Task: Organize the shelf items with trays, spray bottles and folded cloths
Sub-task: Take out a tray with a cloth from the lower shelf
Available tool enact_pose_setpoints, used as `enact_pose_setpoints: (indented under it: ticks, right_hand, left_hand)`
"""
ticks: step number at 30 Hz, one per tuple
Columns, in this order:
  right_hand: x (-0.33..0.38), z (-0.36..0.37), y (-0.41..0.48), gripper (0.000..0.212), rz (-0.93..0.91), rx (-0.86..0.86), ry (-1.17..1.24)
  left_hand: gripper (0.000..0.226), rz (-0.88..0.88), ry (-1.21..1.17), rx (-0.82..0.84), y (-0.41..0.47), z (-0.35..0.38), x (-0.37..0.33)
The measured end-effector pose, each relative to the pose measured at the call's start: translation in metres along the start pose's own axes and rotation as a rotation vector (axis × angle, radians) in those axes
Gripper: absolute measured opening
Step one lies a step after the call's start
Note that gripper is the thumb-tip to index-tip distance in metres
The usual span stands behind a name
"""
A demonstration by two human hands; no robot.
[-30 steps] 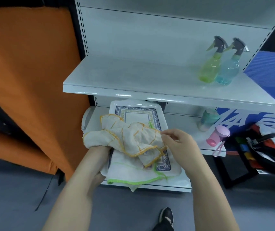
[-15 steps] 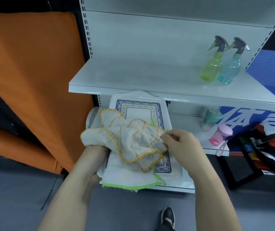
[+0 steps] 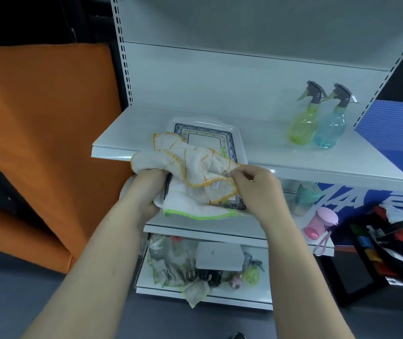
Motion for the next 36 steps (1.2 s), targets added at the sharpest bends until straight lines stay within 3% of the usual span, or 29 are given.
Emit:
enact_pose_setpoints:
  ticks: [4,8,12,16,21,23,27,33,36]
  right_hand:
    - [-0.002,0.012,0.037,0.025,-0.003,-0.024,0.016]
    - [-0.002,0.031,0.075,0.045,0.001,-0.006,0.023]
    - [0.003,0.061,0.109,0.052,-0.030,0.070,-0.016]
    - [0.009,0.093,0.132,0.045,-0.056,0.170,-0.042]
    - [0.018,0.133,0.151,0.035,-0.068,0.266,-0.026]
    - [0.020,0.147,0.157,0.026,-0.076,0.285,-0.042]
    - [0.026,0.164,0.163,0.028,-0.100,0.319,-0.074]
    - [0.033,0.187,0.159,0.040,-0.099,0.366,-0.087]
    - [0.034,0.198,0.156,0.032,-0.138,0.381,-0.151]
  left_hand:
    - [0.032,0.008,-0.066,0.108,0.028,0.029,-0.018]
    - [0.027,0.069,-0.018,0.094,0.062,0.048,-0.040]
    - [0.033,0.224,0.096,-0.032,0.095,0.050,-0.068]
    - [0.017,0.273,0.109,-0.171,0.130,0.036,-0.083]
    - [0.074,0.349,0.213,-0.360,0.145,0.021,-0.106]
    - [0.077,0.369,0.167,-0.328,0.155,0.024,-0.110]
    - [0.048,0.393,0.188,-0.218,0.165,0.038,-0.121]
    - [0.043,0.545,0.592,-0.025,0.161,0.065,-0.121]
    - [0.048,0.593,0.720,-0.004,0.166,0.060,-0.120]
Point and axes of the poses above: each hand's wrist, its own y-axis towards the middle knuckle, its own z-axis out of the palm, x = y × z, the point moved 10 cm from there along y, towards the middle knuckle, and after that the axes turned 15 degrees about -x, right-handed, at the moved point
